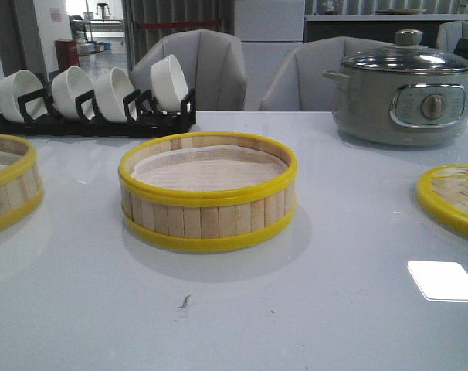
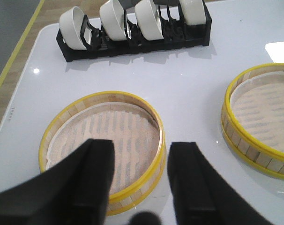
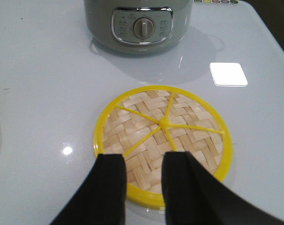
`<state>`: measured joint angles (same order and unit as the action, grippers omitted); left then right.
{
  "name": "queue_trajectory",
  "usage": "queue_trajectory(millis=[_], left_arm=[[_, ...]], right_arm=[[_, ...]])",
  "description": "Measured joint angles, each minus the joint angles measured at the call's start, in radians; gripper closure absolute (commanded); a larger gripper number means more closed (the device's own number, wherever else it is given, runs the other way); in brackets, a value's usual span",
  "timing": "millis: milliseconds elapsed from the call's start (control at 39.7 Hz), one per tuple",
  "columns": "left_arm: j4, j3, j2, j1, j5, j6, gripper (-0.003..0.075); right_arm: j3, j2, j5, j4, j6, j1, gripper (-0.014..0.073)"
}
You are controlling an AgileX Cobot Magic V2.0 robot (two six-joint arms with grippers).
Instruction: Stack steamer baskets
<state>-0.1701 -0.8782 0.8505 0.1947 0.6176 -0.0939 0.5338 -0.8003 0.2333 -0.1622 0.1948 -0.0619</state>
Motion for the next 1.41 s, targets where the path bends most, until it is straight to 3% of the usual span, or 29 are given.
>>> queue_trajectory(millis=[252, 429, 832, 1412], left_arm=[[0.028, 0.0, 0.18, 0.0, -0.01, 0.0, 0.0277], [0.029, -0.016, 0.383, 0.0, -0.096, 0.0, 0.0277], [0.034, -0.227, 0.802, 0.0, -0.143, 0.0, 0.0278], [0.034, -0.33, 1.03, 0.0, -0.161, 0.0, 0.0293]], right_arm=[[0.0, 0.0, 0.0, 0.0, 0.0, 0.0, 0.0273], [0.0, 0.0, 0.0, 0.0, 0.0, 0.0, 0.0273], [0.0, 0.0, 0.002, 0.0, 0.0, 0.0, 0.0273], [0.0, 0.0, 0.007, 0.0, 0.0, 0.0, 0.0273]])
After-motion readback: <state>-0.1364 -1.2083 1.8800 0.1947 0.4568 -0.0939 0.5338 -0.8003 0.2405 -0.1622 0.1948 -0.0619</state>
